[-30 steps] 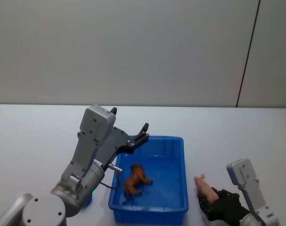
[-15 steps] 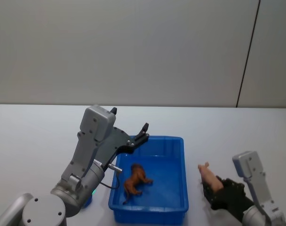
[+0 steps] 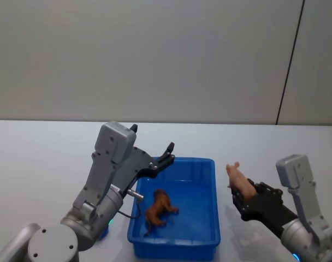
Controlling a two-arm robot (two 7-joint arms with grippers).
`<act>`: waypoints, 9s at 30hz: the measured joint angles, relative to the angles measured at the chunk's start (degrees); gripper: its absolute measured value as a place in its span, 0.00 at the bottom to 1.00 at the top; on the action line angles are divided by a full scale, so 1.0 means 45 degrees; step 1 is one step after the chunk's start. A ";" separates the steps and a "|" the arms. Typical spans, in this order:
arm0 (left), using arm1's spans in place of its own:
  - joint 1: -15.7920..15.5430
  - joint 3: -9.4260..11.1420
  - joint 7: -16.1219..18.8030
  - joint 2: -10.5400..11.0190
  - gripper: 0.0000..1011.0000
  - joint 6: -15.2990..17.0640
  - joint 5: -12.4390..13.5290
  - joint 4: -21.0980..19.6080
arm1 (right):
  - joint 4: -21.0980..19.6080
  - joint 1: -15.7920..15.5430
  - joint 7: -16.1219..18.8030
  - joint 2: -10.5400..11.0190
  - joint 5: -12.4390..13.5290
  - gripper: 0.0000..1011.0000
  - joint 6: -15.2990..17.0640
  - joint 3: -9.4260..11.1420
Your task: Pick up the two dolls from the table and place them into the box.
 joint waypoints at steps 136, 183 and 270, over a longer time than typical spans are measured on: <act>0.1720 -0.1051 0.1515 0.1421 0.99 0.3418 -0.3581 -0.0936 | -0.0373 -0.0292 -0.2168 -0.0022 0.1585 0.99 -0.0780 0.0406; 0.1270 -0.1624 -0.0468 0.1378 0.98 0.3316 -0.4530 0.2086 | -0.0371 -0.0292 -0.2168 -0.0024 0.1583 0.99 -0.0780 0.0404; -0.1135 -0.1364 -0.7939 0.0078 0.43 0.0261 -0.4030 0.3027 | -0.0371 -0.0292 -0.2167 -0.0023 0.1584 0.99 -0.0779 0.0405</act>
